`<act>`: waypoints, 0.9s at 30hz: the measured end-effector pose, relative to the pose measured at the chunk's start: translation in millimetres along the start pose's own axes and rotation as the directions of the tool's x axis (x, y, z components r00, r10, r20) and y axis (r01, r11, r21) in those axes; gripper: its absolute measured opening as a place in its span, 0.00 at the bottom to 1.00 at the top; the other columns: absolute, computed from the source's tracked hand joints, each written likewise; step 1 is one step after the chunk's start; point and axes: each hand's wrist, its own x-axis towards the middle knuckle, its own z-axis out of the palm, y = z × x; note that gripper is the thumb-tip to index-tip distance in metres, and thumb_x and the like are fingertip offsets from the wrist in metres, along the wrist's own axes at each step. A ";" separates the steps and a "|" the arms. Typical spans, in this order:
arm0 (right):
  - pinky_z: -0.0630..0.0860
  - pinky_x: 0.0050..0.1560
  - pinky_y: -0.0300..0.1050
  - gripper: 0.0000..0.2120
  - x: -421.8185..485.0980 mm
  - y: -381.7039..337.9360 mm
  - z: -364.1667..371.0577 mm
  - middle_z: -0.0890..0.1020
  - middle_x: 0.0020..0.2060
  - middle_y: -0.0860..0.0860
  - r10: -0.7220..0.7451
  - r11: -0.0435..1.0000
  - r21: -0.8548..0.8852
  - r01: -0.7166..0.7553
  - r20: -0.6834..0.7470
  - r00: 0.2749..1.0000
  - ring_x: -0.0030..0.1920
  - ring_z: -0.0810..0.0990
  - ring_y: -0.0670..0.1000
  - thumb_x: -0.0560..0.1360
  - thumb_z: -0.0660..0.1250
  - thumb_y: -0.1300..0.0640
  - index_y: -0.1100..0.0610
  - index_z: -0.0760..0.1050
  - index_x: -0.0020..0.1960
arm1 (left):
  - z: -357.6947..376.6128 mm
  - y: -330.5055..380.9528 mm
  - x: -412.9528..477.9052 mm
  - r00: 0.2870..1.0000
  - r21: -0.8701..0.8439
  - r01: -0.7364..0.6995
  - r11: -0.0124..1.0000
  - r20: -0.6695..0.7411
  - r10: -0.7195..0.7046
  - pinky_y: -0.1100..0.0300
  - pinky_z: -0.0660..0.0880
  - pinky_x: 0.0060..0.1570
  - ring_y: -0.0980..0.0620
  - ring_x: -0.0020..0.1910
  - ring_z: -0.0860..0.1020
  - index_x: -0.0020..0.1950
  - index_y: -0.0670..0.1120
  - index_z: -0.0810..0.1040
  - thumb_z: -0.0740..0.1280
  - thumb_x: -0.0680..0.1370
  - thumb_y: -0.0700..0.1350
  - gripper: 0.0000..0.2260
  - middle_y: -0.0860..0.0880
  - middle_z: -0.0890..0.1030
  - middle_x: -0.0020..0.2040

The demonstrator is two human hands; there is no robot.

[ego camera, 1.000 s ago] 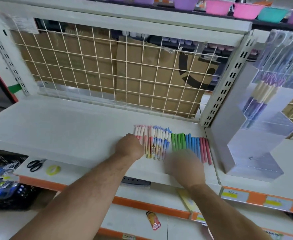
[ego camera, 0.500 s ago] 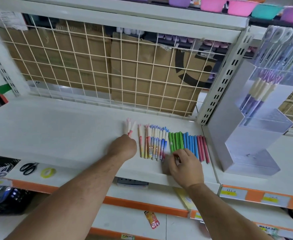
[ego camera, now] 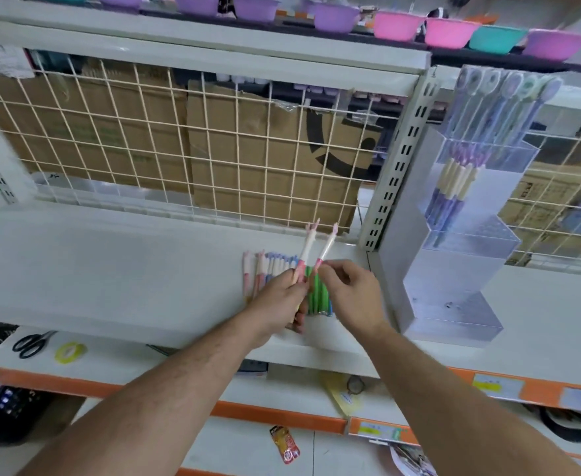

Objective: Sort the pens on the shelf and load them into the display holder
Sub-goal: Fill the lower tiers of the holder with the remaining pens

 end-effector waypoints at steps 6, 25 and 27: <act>0.76 0.32 0.47 0.05 10.2 -1.0 -74.0 0.82 0.32 0.51 0.051 0.992 0.108 -0.060 0.081 0.995 0.31 0.78 0.48 0.76 0.69 0.59 0.56 0.83 0.43 | 70.3 14.7 6.1 0.988 -0.040 0.004 0.999 0.152 0.002 0.53 0.79 0.37 0.53 0.33 0.76 0.54 0.56 0.79 0.60 0.83 0.48 0.08 0.51 0.79 0.34; 0.75 0.28 0.44 0.07 59.5 10.0 -266.9 0.83 0.32 0.56 -0.049 0.991 0.127 0.041 0.058 0.997 0.32 0.80 0.50 0.77 0.72 0.60 0.61 0.78 0.41 | 245.6 45.3 34.7 0.991 -0.130 -0.120 0.984 -0.082 0.110 0.58 0.79 0.43 0.51 0.36 0.81 0.50 0.42 0.78 0.59 0.85 0.43 0.10 0.47 0.83 0.37; 0.75 0.27 0.41 0.07 72.5 -0.2 -274.9 0.83 0.31 0.55 -0.070 0.989 0.135 0.067 0.021 0.997 0.32 0.81 0.49 0.77 0.71 0.60 0.61 0.78 0.42 | 246.2 47.8 41.9 0.989 -0.108 -0.119 0.987 -0.102 0.108 0.59 0.79 0.43 0.51 0.36 0.80 0.50 0.43 0.78 0.59 0.85 0.43 0.11 0.46 0.82 0.37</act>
